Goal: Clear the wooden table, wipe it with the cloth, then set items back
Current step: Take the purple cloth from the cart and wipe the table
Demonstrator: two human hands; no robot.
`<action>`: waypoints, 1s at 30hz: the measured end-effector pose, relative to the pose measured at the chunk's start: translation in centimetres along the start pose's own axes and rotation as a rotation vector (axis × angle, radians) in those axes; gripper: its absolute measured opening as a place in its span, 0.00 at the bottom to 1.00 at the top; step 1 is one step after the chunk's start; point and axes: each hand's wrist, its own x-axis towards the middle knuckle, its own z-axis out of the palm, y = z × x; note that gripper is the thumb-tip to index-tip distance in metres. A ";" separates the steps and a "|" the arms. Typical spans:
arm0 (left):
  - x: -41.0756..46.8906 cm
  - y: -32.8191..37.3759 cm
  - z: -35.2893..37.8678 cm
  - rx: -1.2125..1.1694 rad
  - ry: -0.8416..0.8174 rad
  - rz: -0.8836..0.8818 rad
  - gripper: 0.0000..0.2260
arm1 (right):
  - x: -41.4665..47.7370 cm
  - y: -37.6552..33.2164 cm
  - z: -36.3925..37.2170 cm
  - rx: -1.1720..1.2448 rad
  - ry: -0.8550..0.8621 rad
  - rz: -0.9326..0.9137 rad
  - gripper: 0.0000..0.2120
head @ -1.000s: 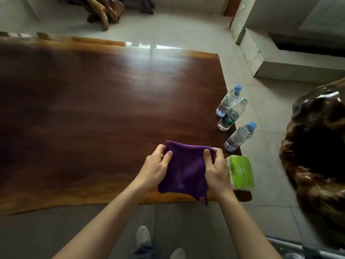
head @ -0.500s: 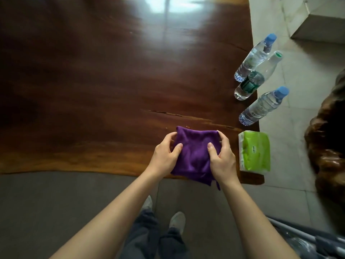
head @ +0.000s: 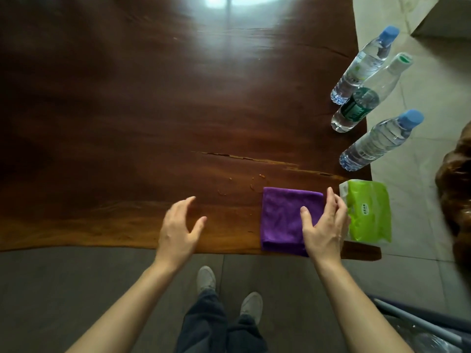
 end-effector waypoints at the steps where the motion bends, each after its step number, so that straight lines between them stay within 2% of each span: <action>1: 0.1 -1.4 -0.7 0.098 0.035 -0.001 0.29 | -0.4 -0.1 0.3 -0.060 0.024 -0.035 0.36; 5: 0.7 -5.5 -2.2 0.284 -0.023 -0.104 0.35 | -2.1 -1.3 2.5 -0.228 -0.085 -0.080 0.37; 8: 0.6 -6.7 -1.8 0.362 -0.072 -0.069 0.34 | -3.2 -2.9 4.9 -0.299 -0.160 -0.050 0.37; 13: 0.4 -7.4 -1.2 0.414 -0.065 -0.045 0.31 | -4.1 -6.3 7.9 -0.332 -0.175 -0.081 0.36; 19: 0.5 -7.1 -0.9 0.431 -0.042 -0.015 0.31 | -7.7 -10.7 11.0 -0.260 -0.289 -0.443 0.30; 25: 0.5 -6.9 -0.8 0.441 -0.037 -0.023 0.32 | -8.2 -9.5 11.2 -0.244 -0.433 -0.821 0.25; 30: 0.6 -6.8 -0.8 0.417 -0.043 -0.053 0.30 | -6.1 -7.0 9.8 -0.289 -0.403 -0.881 0.22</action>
